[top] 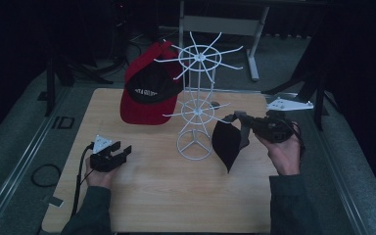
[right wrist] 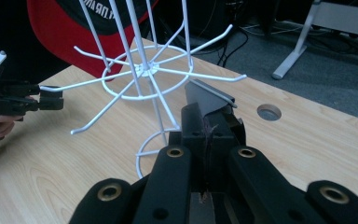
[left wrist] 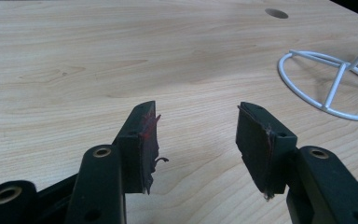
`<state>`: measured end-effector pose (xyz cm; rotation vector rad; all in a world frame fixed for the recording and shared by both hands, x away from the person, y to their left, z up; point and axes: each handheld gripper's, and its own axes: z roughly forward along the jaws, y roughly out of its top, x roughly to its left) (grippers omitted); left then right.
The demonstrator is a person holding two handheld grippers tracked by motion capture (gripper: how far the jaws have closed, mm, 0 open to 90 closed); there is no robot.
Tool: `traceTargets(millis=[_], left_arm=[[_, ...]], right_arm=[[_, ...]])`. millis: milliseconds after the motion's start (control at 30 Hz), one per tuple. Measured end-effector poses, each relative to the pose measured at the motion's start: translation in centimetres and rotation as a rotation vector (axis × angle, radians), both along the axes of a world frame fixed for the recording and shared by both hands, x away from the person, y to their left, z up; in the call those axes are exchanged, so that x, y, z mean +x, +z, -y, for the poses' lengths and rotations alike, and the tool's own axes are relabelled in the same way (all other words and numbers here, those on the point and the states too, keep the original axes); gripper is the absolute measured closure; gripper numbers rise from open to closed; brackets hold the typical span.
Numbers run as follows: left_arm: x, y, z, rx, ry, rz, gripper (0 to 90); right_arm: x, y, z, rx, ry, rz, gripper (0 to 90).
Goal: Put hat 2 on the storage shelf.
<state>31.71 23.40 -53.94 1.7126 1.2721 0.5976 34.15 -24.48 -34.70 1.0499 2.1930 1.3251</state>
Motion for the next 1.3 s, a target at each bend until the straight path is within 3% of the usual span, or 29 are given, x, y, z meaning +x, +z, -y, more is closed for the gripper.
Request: traceTargets(millis=[600, 1300], left_arm=[[0.0, 0.0, 0.0, 0.002, -0.001, 0.001, 48.9], [0.0, 0.0, 0.0, 0.001, -0.002, 0.0, 48.9]], right_arm=[[0.1, 1.3, 0.1, 0.012, -0.005, 0.047, 89.7], [-0.2, 4.3, -0.5, 0.011, 0.001, 0.113, 89.7]])
